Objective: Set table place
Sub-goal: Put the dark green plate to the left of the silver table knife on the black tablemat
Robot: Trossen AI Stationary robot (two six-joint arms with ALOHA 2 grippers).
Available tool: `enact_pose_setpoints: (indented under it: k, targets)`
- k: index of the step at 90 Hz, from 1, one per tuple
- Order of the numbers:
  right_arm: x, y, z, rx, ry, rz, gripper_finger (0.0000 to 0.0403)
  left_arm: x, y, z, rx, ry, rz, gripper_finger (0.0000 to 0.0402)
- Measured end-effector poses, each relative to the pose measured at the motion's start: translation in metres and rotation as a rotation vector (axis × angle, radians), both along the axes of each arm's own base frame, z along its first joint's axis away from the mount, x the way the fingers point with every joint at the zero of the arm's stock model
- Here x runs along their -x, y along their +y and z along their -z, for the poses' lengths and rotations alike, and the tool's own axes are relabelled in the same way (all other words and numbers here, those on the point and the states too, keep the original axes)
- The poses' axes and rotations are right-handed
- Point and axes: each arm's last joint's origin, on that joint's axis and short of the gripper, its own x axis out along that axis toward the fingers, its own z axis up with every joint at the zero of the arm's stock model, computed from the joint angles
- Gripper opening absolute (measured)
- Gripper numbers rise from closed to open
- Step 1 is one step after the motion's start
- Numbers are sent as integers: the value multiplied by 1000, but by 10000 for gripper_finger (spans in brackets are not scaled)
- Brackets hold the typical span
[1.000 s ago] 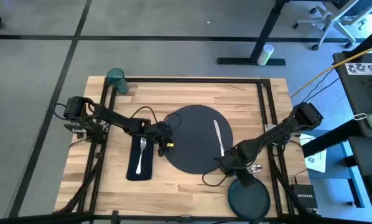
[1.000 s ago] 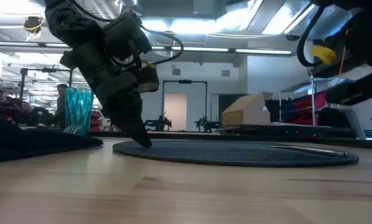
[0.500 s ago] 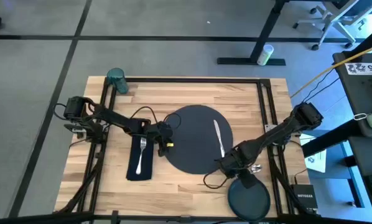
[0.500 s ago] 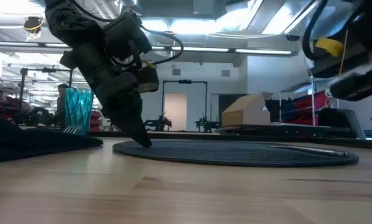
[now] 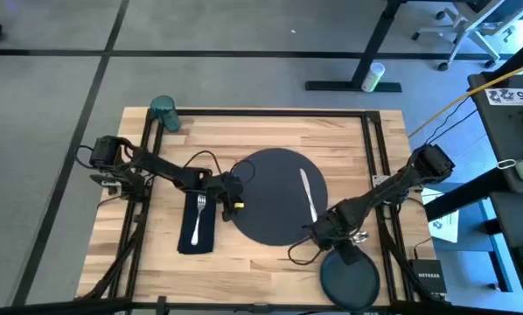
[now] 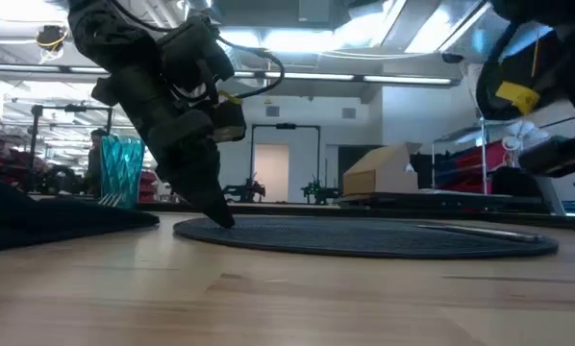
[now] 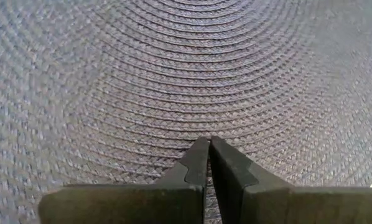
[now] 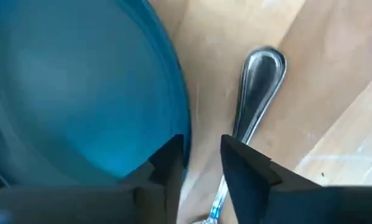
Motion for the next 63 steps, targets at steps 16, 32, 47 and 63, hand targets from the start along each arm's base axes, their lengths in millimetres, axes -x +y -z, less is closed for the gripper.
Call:
enact_pose_setpoints:
  k: [16,32,47,63]
  targets:
    - [1,-1,0,11,2,-22,9,-8,-8,-9,-1,-26,28,1]
    - [2,-2,-7,33,44,-37,3,-12,-19,-14,22,-46,35,1]
    - [-5,2,-27,-4,8,-69,2,-15,-28,-20,15,-69,70,1]
    - [-20,1,-49,-30,-33,-50,1,-14,-33,-26,15,-81,89,1]
